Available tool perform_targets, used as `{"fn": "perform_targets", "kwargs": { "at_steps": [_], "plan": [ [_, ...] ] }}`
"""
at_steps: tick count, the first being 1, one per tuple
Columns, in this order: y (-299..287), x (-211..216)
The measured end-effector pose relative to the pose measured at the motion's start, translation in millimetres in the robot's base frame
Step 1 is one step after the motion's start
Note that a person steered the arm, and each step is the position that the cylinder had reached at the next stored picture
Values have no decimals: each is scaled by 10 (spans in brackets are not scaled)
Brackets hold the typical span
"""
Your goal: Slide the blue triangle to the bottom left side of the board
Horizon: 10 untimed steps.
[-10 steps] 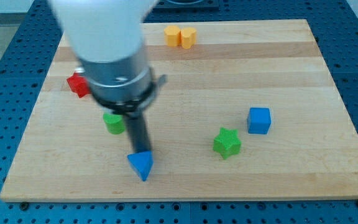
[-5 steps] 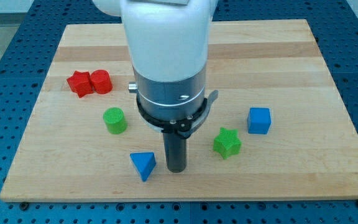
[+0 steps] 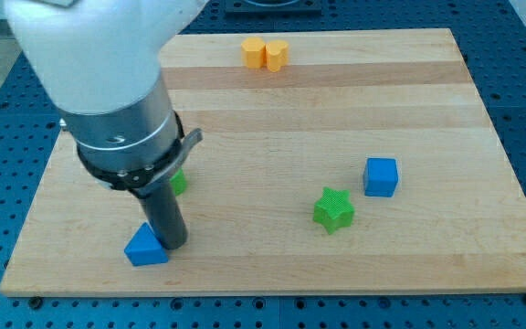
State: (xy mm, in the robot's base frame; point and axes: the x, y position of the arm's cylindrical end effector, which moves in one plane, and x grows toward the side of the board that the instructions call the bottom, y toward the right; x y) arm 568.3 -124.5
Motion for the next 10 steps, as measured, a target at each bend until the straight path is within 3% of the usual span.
{"fn": "perform_targets", "kwargs": {
  "at_steps": [2, 3, 4, 10],
  "plan": [
    [-322, 0],
    [271, 50],
    [371, 350],
    [-654, 275]
  ]
}}
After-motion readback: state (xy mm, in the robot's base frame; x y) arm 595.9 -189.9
